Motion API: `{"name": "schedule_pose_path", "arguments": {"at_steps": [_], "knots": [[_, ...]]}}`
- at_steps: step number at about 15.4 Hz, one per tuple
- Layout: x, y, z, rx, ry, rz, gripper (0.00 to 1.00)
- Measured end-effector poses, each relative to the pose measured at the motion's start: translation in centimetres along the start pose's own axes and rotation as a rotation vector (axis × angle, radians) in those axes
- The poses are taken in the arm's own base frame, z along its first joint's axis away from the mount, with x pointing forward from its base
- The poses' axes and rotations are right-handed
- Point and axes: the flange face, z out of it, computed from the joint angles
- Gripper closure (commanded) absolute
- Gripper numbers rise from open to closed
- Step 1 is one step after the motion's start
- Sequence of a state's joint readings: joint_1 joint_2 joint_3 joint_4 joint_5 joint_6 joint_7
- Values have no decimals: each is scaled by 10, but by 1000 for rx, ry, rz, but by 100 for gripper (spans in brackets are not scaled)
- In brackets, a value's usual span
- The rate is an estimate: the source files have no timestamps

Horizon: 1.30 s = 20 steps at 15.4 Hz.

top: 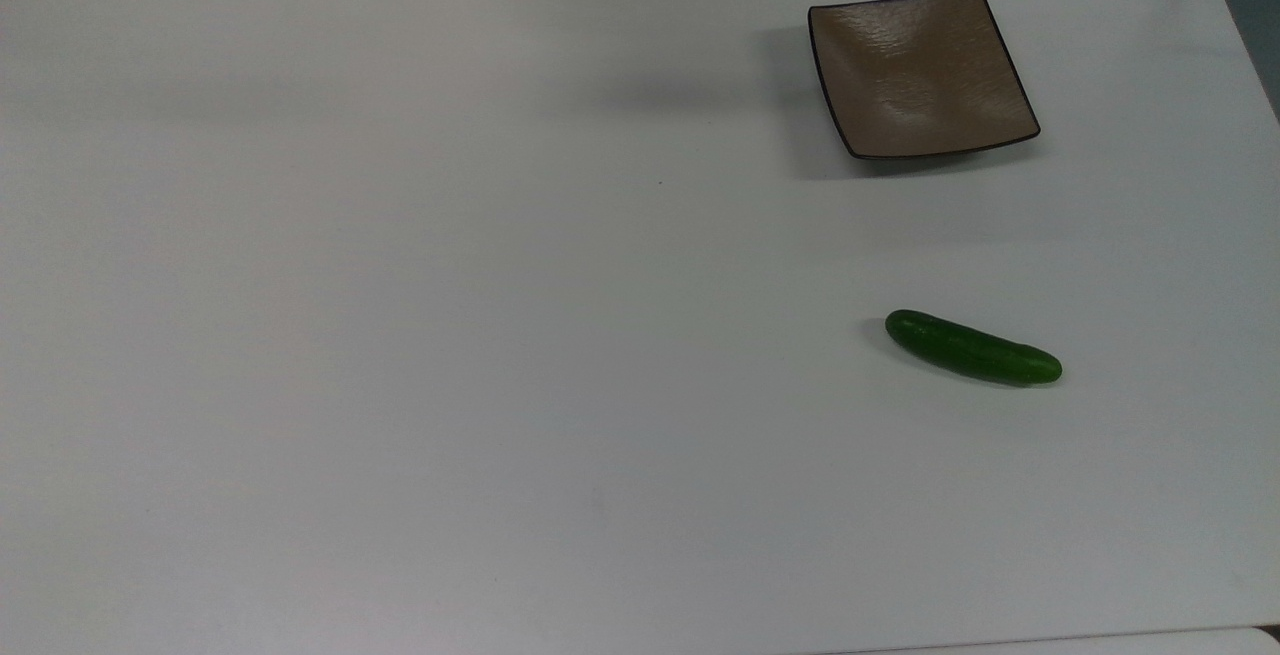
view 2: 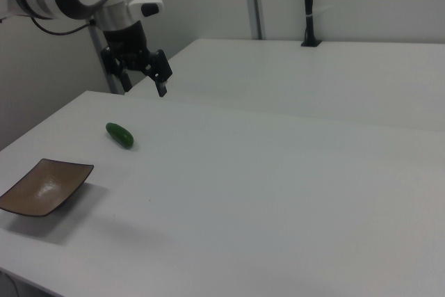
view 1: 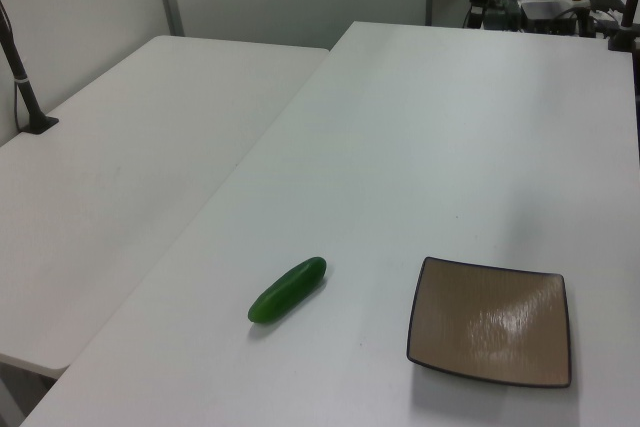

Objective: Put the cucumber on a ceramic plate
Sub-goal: 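Move the open gripper from rest toward the green cucumber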

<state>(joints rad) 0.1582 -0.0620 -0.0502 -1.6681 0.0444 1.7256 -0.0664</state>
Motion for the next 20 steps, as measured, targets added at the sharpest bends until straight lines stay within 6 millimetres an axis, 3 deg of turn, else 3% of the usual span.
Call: {"name": "schedule_pose_path", "arguments": {"at_steps": [16, 20], "knots": [[7, -6, 16, 3, -20, -26, 0], [10, -10, 27, 6, -37, -135, 0]]}}
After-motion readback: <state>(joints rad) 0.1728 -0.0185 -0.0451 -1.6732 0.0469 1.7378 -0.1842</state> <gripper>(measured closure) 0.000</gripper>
